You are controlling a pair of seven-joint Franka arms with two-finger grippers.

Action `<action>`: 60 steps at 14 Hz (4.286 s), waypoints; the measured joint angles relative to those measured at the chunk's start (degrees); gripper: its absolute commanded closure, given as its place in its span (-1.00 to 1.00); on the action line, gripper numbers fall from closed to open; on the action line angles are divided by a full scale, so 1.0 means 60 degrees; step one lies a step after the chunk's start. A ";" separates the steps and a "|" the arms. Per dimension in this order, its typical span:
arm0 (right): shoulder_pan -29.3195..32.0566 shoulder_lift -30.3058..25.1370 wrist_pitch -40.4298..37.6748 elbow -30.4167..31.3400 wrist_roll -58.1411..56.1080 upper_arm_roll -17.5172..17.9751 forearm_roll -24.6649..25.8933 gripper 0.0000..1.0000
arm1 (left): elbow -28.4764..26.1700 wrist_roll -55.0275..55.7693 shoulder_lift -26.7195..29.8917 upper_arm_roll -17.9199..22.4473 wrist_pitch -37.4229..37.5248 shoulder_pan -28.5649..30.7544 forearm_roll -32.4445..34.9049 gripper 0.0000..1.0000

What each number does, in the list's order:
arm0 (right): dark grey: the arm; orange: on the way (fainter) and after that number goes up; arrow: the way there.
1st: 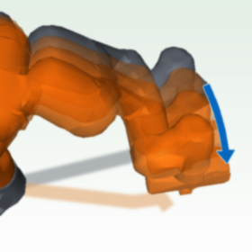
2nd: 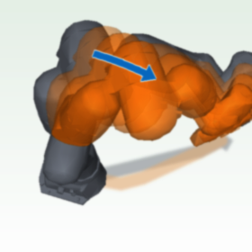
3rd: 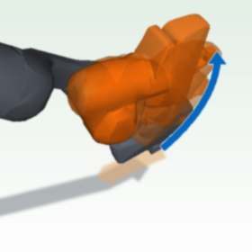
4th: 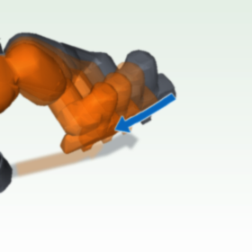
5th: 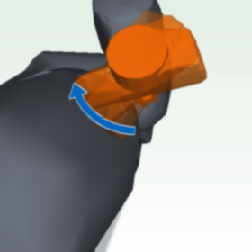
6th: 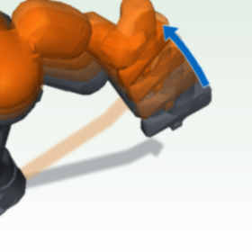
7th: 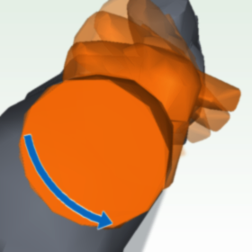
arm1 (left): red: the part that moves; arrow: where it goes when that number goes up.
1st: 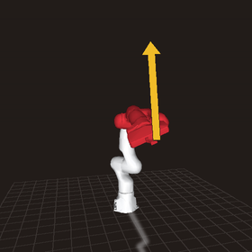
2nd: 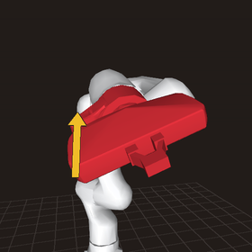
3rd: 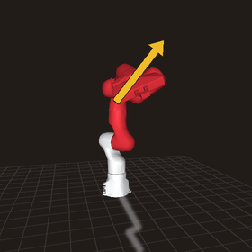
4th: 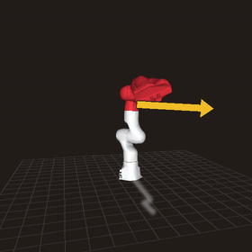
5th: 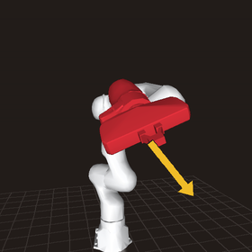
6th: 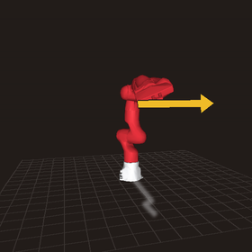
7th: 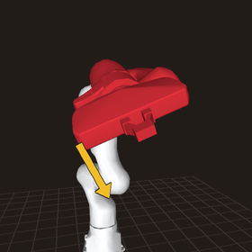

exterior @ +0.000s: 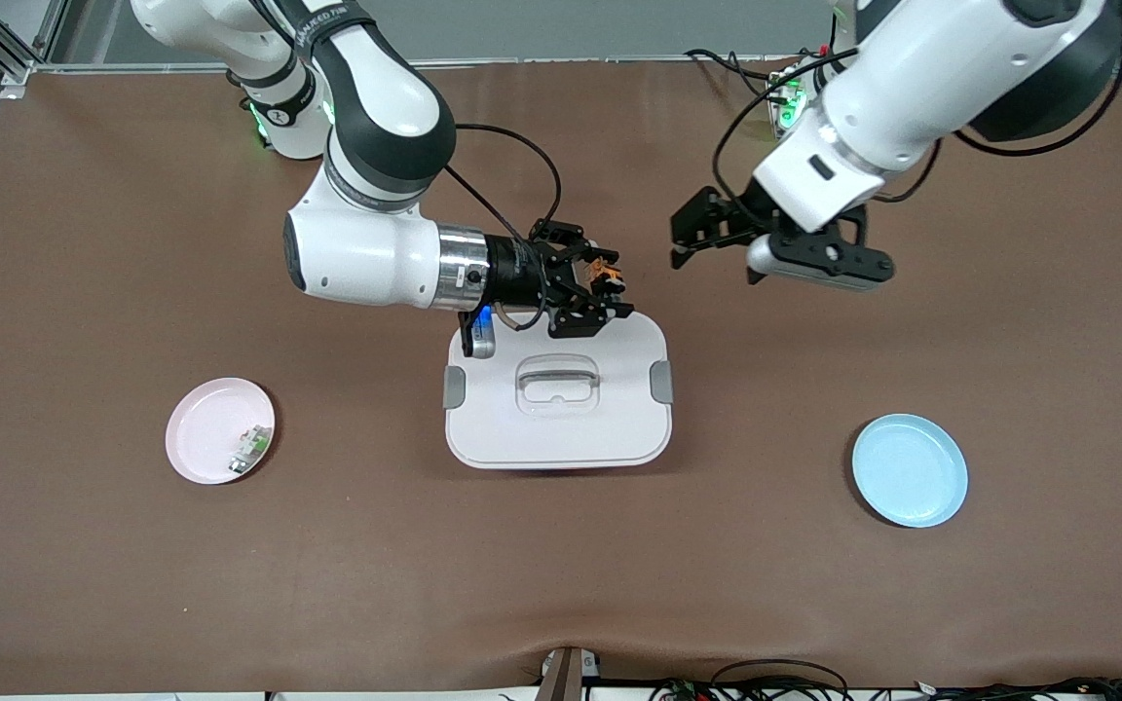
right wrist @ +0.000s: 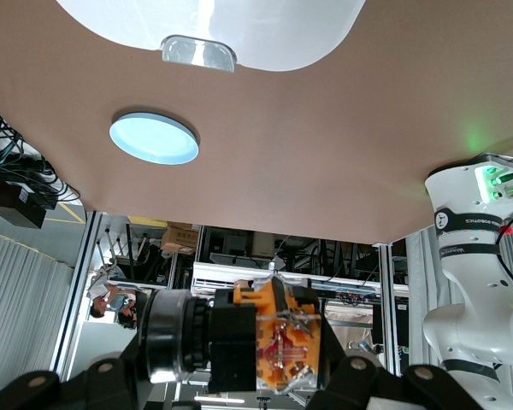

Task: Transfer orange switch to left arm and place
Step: 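Hold the switch above the box while the left gripper reaches toward it, then grasp the switch with the left gripper and open the right gripper, then carry the switch to the blue plate while the right gripper withdraws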

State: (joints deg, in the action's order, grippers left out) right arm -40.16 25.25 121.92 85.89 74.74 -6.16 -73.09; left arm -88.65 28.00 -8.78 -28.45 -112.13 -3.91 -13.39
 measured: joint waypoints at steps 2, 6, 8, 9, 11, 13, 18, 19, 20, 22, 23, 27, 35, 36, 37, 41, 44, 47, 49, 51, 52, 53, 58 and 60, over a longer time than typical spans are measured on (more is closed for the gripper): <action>-0.0001 0.0000 0.0000 -0.0002 0.0000 0.0002 0.0000 0.57 | -0.0003 0.0367 -0.0335 -0.0009 -0.0611 -0.0396 0.0000 -1.00; -0.0002 0.0003 0.0000 0.0000 0.0001 0.0000 0.0001 0.57 | -0.0015 0.0574 -0.1037 -0.0019 -0.1461 -0.0903 -0.0001 -0.95; -0.0002 0.0051 -0.0001 0.0003 0.0001 -0.0007 0.0001 0.57 | -0.0020 0.0623 -0.1190 -0.0024 -0.1589 -0.0994 -0.0001 -0.81; -0.0001 0.0066 -0.0002 0.0003 0.0001 -0.0007 0.0001 0.57 | -0.0046 0.0623 -0.1206 -0.0025 -0.1589 -0.1018 -0.0001 -0.66; -0.0001 0.0065 -0.0003 -0.0020 0.0001 -0.0014 0.0000 0.57 | -0.0142 0.0624 -0.1208 -0.0026 -0.1577 -0.1077 -0.0001 -0.62; -0.0004 0.0065 -0.0008 -0.0064 0.0002 0.0002 0.0000 0.57 | -0.0236 0.0625 -0.1213 -0.0028 -0.1580 -0.1117 -0.0001 -0.62; -0.0004 0.0066 -0.0011 -0.0086 0.0005 -0.0006 0.0000 0.57 | -0.0327 0.0632 -0.1213 -0.0031 -0.1580 -0.1128 -0.0001 -0.05; -0.0004 0.0066 -0.0013 -0.0087 0.0005 -0.0005 0.0000 0.57 | -0.0337 0.0641 -0.1213 -0.0031 -0.1577 -0.1129 -0.0001 0.16; -0.0004 0.0067 -0.0015 -0.0088 0.0005 -0.0004 0.0000 0.57 | -0.0339 0.0685 -0.1213 -0.0032 -0.1575 -0.1129 -0.0003 0.35; -0.0008 0.0079 -0.0017 -0.0089 0.0006 0.0005 0.0000 0.57 | -0.0333 0.0942 -0.1208 -0.0076 -0.1570 -0.1138 -0.0038 0.81; -0.0008 0.0078 -0.0025 -0.0097 0.0006 0.0001 -0.0022 0.57 | -0.0339 0.1065 -0.1209 -0.0075 -0.1575 -0.1137 -0.0039 1.00; -0.0008 0.0079 -0.0042 -0.0115 0.0006 0.0001 -0.0041 -0.46 | -0.0325 0.1227 -0.1190 -0.0075 -0.1532 -0.1126 -0.0044 1.00; 0.0034 0.0078 -0.0049 -0.0145 0.0009 -0.0083 -0.0063 -1.00 | -0.0291 0.1205 -0.0997 0.0018 -0.0573 -0.0749 -0.0035 1.00; 0.0075 0.0077 -0.0065 -0.0161 0.0007 -0.0101 -0.0058 -1.00 | -0.0296 0.1205 -0.0990 0.0039 -0.0546 -0.0706 -0.0002 1.00; 0.0154 0.0072 -0.0223 -0.0187 -0.0015 -0.0131 -0.0038 -1.00 | -0.0298 0.1205 -0.0987 0.0052 -0.0478 -0.0605 0.0079 1.00; 0.1142 -0.0155 -0.2394 -0.0316 -0.1373 -0.0241 0.0935 -1.00 | -0.0299 0.0654 -0.0965 0.0095 0.0180 0.0436 0.0416 1.00; 0.2113 -0.0541 -0.4376 -0.0360 -0.3078 -0.0266 0.2941 -1.00 | -0.0312 -0.0907 -0.0964 0.0143 0.0646 0.1643 0.0426 1.00; 0.2295 -0.0928 -0.5220 -0.0233 -0.5051 -0.0245 0.5979 -1.00 | -0.0390 -0.2304 -0.1006 0.0172 0.0863 0.2527 0.0544 1.00; 0.2282 -0.1235 -0.5225 0.0204 -0.6298 -0.0210 0.7332 -1.00 | -0.0494 -0.3131 -0.1128 0.0176 0.0889 0.2882 0.1132 1.00; 0.2391 -0.1608 -0.5120 0.0730 -0.7470 -0.0242 0.8530 -1.00 | -0.0569 -0.3832 -0.1364 0.0181 0.0895 0.3109 0.1740 1.00; 0.2470 -0.1818 -0.4984 0.1021 -0.7914 -0.0256 0.9100 -1.00 | -0.0571 -0.4146 -0.1524 0.0182 0.0891 0.3195 0.2011 1.00; 0.2542 -0.2055 -0.4730 0.1360 -0.8256 -0.0263 0.9603 -1.00 | -0.0571 -0.4426 -0.1692 0.0185 0.0870 0.3264 0.2272 1.00; 0.3310 -0.3463 -0.2939 0.3823 -1.0231 -0.0281 1.0469 -1.00 | -0.0581 -0.6218 -0.2738 0.0194 0.0280 0.3570 0.3255 1.00; 0.3872 -0.3642 -0.2817 0.4214 -1.0956 -0.0291 1.0555 -1.00 | -0.0580 -0.7374 -0.3204 0.0198 -0.0125 0.3786 0.3697 1.00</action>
State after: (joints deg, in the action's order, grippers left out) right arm -16.93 3.39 105.02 111.17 9.00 -7.91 -9.76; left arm -92.13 -16.25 -28.01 -27.27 -112.88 18.80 8.79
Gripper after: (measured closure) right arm 0.000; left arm 0.648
